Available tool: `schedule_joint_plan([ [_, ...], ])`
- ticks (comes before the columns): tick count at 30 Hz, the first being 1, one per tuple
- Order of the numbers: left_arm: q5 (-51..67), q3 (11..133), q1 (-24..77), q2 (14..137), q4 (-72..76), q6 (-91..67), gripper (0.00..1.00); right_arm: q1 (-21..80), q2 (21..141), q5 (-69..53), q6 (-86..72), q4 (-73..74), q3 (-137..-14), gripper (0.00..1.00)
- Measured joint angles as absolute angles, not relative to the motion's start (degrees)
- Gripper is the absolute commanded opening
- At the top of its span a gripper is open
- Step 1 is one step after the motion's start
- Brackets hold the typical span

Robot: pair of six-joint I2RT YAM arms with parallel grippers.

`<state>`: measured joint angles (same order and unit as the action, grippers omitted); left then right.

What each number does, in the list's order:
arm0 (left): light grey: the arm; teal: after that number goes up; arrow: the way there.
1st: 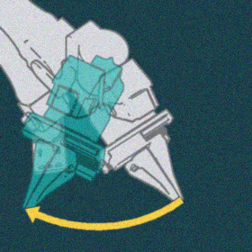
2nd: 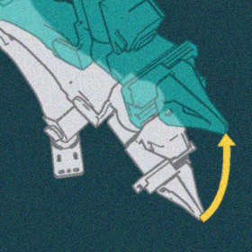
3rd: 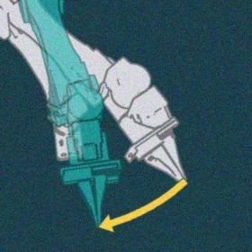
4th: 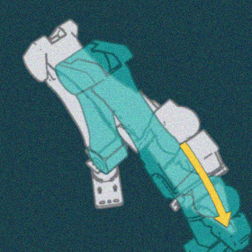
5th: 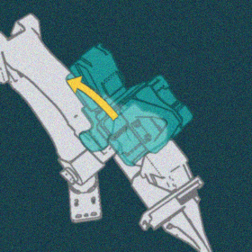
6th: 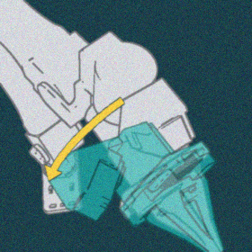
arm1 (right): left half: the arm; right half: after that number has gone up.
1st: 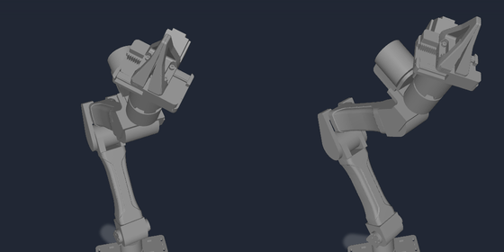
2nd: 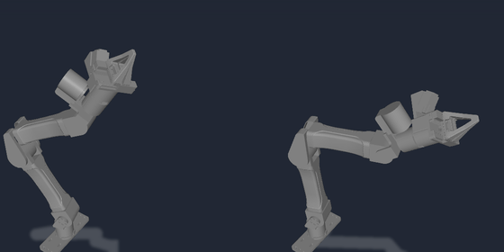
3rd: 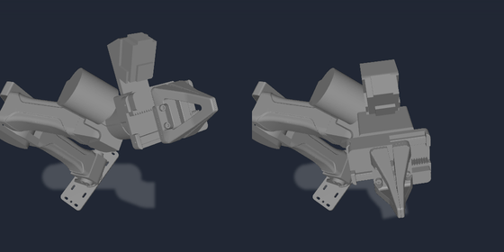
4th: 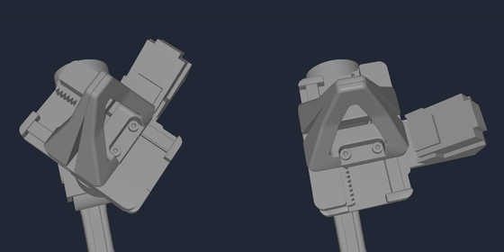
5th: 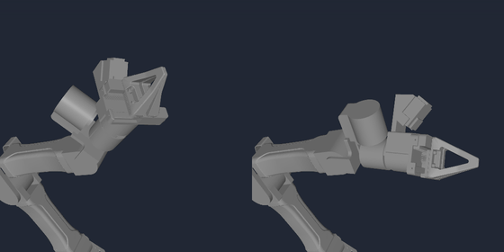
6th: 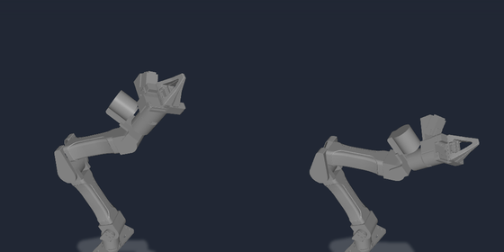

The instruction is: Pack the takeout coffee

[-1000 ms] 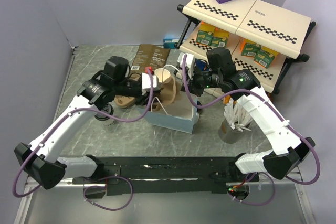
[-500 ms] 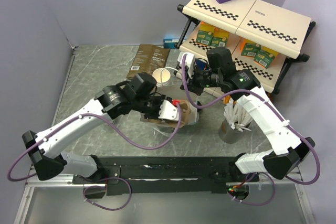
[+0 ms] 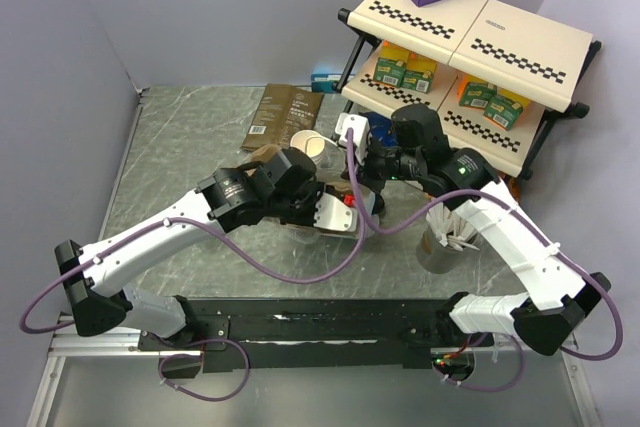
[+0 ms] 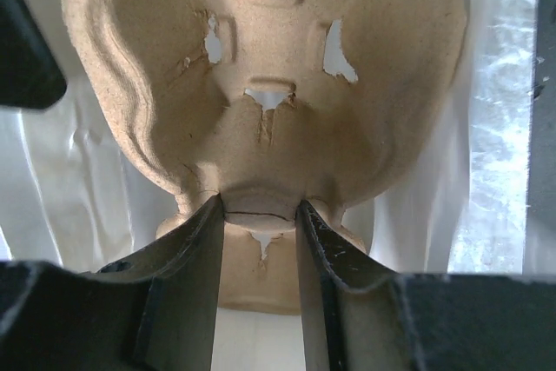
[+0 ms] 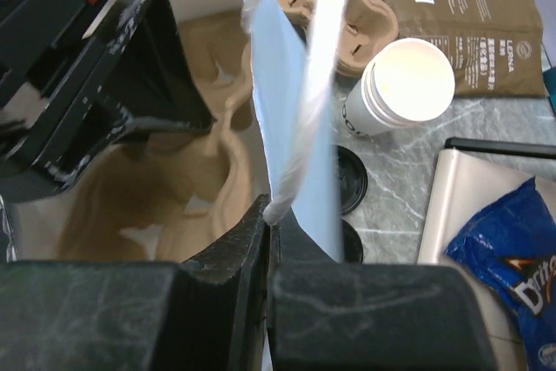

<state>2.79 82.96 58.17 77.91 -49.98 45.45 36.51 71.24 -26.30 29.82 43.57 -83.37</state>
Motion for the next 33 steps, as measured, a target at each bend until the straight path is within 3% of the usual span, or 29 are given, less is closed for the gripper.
schedule_joint_plan([
  [9, -2.9, 82.8, 59.9, 81.3, -48.3, 45.1, 0.01, 36.7, 69.5, -25.9, 28.2, 42.6, -81.1, 0.00],
  [33, -4.2, 74.1, 60.2, 81.6, -42.1, 47.4, 0.01, 37.4, 65.4, -28.3, 35.9, 40.1, -73.2, 0.00],
])
